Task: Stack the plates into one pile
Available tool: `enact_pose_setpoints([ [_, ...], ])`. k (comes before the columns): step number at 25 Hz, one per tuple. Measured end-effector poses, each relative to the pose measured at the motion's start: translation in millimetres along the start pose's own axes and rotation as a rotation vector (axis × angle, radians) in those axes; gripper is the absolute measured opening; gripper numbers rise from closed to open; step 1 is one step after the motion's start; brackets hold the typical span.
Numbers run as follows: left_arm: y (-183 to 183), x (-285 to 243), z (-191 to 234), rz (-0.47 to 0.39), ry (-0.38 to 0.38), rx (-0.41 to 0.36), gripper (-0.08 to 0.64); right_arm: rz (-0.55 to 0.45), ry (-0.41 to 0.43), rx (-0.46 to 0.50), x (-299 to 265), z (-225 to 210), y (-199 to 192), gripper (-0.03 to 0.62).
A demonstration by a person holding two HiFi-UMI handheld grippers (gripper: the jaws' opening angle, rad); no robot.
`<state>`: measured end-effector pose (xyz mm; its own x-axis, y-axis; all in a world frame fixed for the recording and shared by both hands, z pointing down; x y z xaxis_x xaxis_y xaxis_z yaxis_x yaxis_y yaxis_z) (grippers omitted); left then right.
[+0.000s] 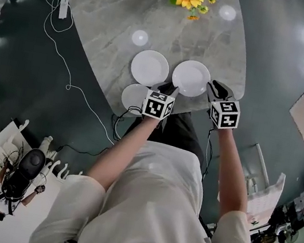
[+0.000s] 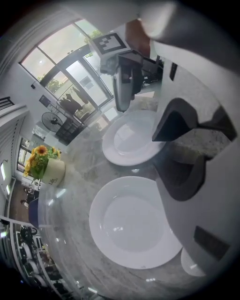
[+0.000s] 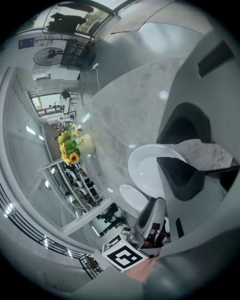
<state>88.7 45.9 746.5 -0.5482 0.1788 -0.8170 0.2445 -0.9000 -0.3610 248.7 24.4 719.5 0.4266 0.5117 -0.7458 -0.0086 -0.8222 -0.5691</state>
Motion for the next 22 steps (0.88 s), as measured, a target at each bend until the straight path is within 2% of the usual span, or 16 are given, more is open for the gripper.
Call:
enact_pose_setpoints([
  [10, 4, 0, 0, -0.052, -0.001, 0.041, 0.127, 0.005, 0.025, -0.079, -20, 0, 0, 0.106],
  [17, 7, -1, 0, -0.056, 0.037, 0.075, 0.126, -0.006, 0.033, -0.123, -21, 0, 2, 0.104],
  [22, 7, 0, 4, -0.073, 0.051, 0.111, 0.1, 0.01, 0.024, -0.13, -20, 0, 0, 0.081],
])
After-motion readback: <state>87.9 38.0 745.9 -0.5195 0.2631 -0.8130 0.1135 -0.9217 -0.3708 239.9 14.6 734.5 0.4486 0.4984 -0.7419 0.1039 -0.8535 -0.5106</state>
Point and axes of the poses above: the fingertips, and each gripper's own axes: x backward along the fingers, z to its left, y out of its top, the point moved 2 cm from there along x, backward along the fingers, and after that the axes turned 7 degrees about -z, right-handed, at the moved point
